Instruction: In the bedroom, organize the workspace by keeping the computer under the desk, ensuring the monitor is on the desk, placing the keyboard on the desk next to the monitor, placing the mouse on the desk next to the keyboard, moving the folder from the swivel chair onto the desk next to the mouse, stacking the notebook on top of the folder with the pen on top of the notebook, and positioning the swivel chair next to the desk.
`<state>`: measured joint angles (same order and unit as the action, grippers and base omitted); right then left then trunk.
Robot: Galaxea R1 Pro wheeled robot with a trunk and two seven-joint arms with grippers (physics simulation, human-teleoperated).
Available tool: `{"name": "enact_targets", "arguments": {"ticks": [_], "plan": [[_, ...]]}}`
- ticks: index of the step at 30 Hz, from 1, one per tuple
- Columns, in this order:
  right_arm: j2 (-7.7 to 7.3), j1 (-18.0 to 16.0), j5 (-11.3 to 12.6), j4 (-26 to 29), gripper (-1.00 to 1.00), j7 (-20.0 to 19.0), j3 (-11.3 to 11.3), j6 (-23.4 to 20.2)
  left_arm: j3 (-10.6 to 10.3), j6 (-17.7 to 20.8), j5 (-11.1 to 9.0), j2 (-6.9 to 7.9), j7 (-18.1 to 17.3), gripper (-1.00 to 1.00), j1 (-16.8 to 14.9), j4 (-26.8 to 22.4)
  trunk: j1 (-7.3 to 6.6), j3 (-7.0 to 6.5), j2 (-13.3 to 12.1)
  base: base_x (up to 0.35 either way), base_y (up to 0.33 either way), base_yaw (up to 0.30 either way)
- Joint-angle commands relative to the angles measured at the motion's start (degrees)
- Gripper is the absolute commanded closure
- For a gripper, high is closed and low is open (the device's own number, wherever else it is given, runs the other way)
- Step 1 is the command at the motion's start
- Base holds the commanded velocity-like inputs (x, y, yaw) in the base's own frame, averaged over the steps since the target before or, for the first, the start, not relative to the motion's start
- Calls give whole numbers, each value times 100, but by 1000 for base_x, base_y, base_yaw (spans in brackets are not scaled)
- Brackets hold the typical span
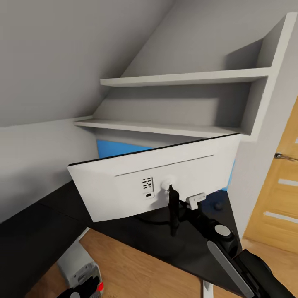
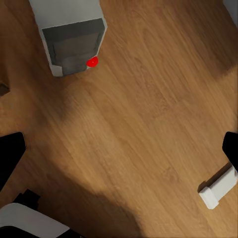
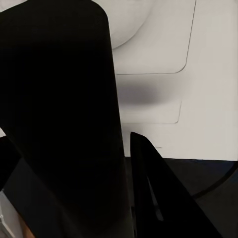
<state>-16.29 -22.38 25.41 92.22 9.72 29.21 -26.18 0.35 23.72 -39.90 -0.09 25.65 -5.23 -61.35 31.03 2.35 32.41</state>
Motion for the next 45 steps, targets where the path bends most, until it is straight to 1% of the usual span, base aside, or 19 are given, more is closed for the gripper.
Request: {"name": "enact_targets", "arguments": {"ticks": [1, 7, 18, 23, 45], "plan": [[-8, -12, 35, 16, 100, 82, 13, -12, 3, 18, -55, -1, 37, -100, -4, -9, 3, 11, 13, 1, -2, 278], [-8, -12, 35, 16, 100, 82, 14, -10, 2, 12, -41, -4, 51, -100, -4, -9, 3, 11, 13, 0, -85, 267], [-12, -12, 42, 16, 100, 68, 14, 28, -1, 10, -35, -8, 102, -100, -4, -9, 3, 11, 13, 0, -299, 77], [-14, -12, 43, 16, 100, 66, 14, 26, 2, 10, -35, -8, 79, -100, -4, -9, 3, 11, 13, 0, -246, 175], [-14, -12, 43, 16, 100, 57, 22, 25, 3, 10, -36, -1, 53, -100, -4, -9, 3, 11, 13, 0, -21, 246]]}}
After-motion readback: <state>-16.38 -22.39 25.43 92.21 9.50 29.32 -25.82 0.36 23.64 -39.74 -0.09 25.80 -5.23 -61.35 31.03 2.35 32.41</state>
